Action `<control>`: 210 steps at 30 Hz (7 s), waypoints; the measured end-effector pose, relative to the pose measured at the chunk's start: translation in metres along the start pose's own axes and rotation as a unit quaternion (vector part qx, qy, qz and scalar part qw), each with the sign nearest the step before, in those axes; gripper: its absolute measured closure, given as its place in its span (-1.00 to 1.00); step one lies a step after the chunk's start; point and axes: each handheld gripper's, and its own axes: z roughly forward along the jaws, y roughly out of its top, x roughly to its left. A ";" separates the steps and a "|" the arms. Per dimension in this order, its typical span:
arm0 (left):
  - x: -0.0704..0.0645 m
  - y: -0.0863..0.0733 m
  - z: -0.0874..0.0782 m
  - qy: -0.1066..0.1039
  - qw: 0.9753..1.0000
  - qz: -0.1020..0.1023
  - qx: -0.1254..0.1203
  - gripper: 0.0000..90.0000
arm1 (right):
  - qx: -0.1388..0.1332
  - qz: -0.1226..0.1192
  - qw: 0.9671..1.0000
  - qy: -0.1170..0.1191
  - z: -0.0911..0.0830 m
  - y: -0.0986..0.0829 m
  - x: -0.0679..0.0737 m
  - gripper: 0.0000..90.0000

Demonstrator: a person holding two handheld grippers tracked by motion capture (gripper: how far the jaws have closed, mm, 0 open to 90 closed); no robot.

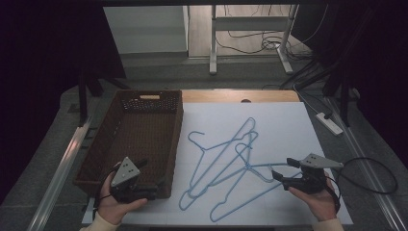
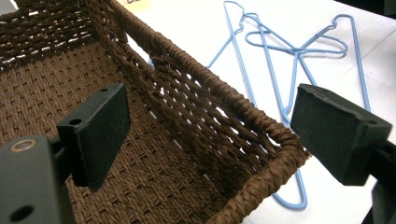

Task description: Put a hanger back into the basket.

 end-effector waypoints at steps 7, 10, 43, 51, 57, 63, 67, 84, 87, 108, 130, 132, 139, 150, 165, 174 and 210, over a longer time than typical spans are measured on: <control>0.000 0.001 0.000 -0.004 1.000 0.002 0.001 -0.72 | 0.004 -0.003 1.000 -0.002 0.000 0.001 0.000 -0.49; -0.001 0.001 0.000 -0.004 1.000 0.002 0.005 -0.72 | 0.005 -0.005 1.000 -0.003 0.000 0.001 0.000 -0.49; -0.008 0.002 0.004 -0.022 1.000 0.008 0.008 -0.70 | 0.224 -0.091 0.970 0.018 0.071 0.041 0.023 -0.11; -0.009 0.002 0.004 -0.026 1.000 0.011 0.011 -0.70 | 0.279 -0.102 0.955 0.015 0.091 0.040 0.027 0.11; -0.012 0.004 0.004 -0.027 0.999 0.016 0.011 -0.69 | 0.307 -0.116 0.944 0.010 0.104 0.037 0.029 0.29; -0.013 0.006 0.004 -0.028 0.999 0.017 0.010 -0.68 | 0.325 -0.118 0.938 0.020 0.109 0.037 0.031 0.67; -0.015 0.008 0.004 -0.027 0.999 0.020 0.009 -0.68 | 0.333 -0.110 0.936 0.032 0.110 0.038 0.032 0.89; -0.056 0.034 0.019 -0.063 0.997 0.046 0.027 -0.62 | 0.318 -0.107 0.941 0.041 0.102 0.054 0.039 0.92; -0.075 0.044 0.041 -0.083 0.993 0.062 0.057 -0.62 | 0.315 -0.105 0.942 0.043 0.100 0.057 0.040 0.92; -0.111 0.045 0.154 -0.101 0.980 0.098 0.138 -0.43 | 0.312 -0.115 0.942 0.042 0.095 0.066 0.042 0.92; -0.105 0.042 0.195 -0.103 0.973 0.105 0.178 0.91 | 0.292 -0.112 0.949 0.041 0.087 0.076 0.042 0.91; -0.106 0.043 0.194 -0.099 0.974 0.106 0.172 0.92 | 0.277 -0.108 0.954 0.040 0.085 0.077 0.042 0.89; -0.103 0.047 0.189 -0.090 0.979 0.098 0.154 0.93 | 0.107 -0.077 0.991 0.018 0.056 0.091 0.038 0.00; -0.091 0.057 0.173 -0.080 0.988 0.066 0.113 0.93 | -0.070 -0.032 0.995 0.061 -0.011 0.085 0.023 -0.09; -0.087 0.077 0.150 -0.091 0.991 0.051 0.081 0.93 | -0.052 0.009 0.998 0.035 -0.015 0.033 -0.005 -0.17; -0.084 0.098 0.123 -0.109 0.991 0.050 0.061 0.93 | -0.036 0.007 0.999 0.024 -0.004 0.018 -0.007 -0.17; 0.011 0.131 0.014 -0.091 0.995 -0.029 -0.030 0.94 | 0.006 -0.004 1.000 -0.013 0.007 0.007 -0.009 -0.33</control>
